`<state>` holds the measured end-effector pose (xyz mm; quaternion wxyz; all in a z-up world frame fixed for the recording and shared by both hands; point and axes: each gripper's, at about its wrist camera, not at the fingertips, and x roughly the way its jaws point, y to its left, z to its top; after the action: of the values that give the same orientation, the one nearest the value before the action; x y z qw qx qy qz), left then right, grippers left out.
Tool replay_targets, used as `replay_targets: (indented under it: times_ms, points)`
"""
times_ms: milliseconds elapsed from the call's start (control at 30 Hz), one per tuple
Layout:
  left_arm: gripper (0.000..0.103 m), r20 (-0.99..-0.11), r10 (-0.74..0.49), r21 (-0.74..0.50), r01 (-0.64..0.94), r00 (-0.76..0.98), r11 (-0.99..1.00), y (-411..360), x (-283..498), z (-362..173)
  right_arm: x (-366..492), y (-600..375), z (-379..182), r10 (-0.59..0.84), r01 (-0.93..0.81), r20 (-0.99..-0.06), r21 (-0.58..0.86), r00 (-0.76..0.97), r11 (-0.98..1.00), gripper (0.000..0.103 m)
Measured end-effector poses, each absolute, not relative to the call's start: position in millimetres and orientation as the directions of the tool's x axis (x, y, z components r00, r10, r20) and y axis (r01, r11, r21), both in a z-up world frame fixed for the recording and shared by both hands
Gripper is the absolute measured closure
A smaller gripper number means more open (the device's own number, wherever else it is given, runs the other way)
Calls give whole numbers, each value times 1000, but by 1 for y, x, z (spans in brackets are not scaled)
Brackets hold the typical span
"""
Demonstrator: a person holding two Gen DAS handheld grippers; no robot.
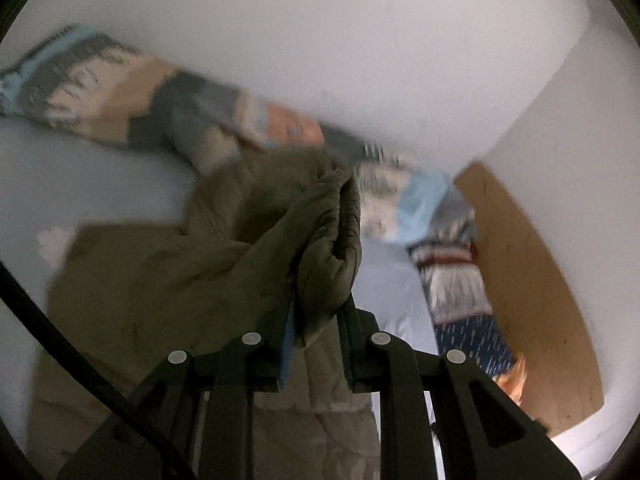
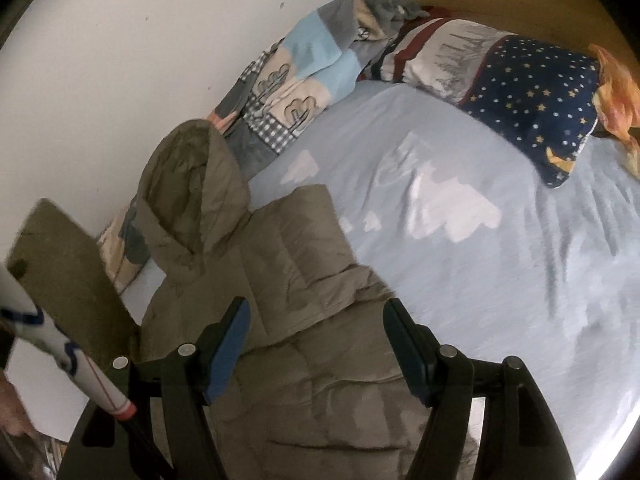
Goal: Fold large clothes
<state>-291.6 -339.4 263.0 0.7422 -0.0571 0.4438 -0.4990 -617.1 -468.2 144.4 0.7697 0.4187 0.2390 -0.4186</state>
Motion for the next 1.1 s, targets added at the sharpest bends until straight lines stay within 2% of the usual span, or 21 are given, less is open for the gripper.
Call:
replay_targets:
  times_ms: [267,300,367,433,500,567,667,833,933,1000,1100]
  points:
    - [84,-763,-646,-481,685,-20,547,-413,-350,136,-638,-480,148,-451,839,-708,475,544,266,29]
    - [77,-786,-617,-473,681,-40,559,-418,-352,121,-639,-480,148,-450,838,-707,477,545,266,29]
    - [71,-825,-557,-469,668,-98,578,-428,-356,99,-639,-480,148,-450,837,-706,478,547,266,29]
    - [66,-821,-560,-476,673,-111,566,-422,-362,97,-639,-480,148,-448,837,-707,477,547,268,29]
    - [52,-801,-582,-504,683,-140,529,-416,-364,112,-637,-481,148,-448,837,-707,477,547,269,29]
    - [50,-768,-629,-520,692,-122,500,-401,-357,136,-633,-481,148,-446,838,-709,474,546,272,29]
    - [42,-767,-642,-444,732,-11,517,-381,-331,165,-624,-478,147,-441,837,-711,468,548,285,29]
    - [42,-833,-530,-271,721,156,638,-352,-269,160,-605,-469,144,-431,833,-714,447,552,326,30]
    - [42,-862,-433,-152,680,264,718,-329,-235,141,-593,-465,144,-428,831,-715,430,552,352,43]
    - [42,-866,-384,-93,651,321,754,-314,-215,128,-587,-463,142,-419,827,-718,424,555,369,47]
    - [41,-898,-349,-106,642,266,760,-310,-195,95,-575,-462,136,-402,826,-731,412,551,383,48]
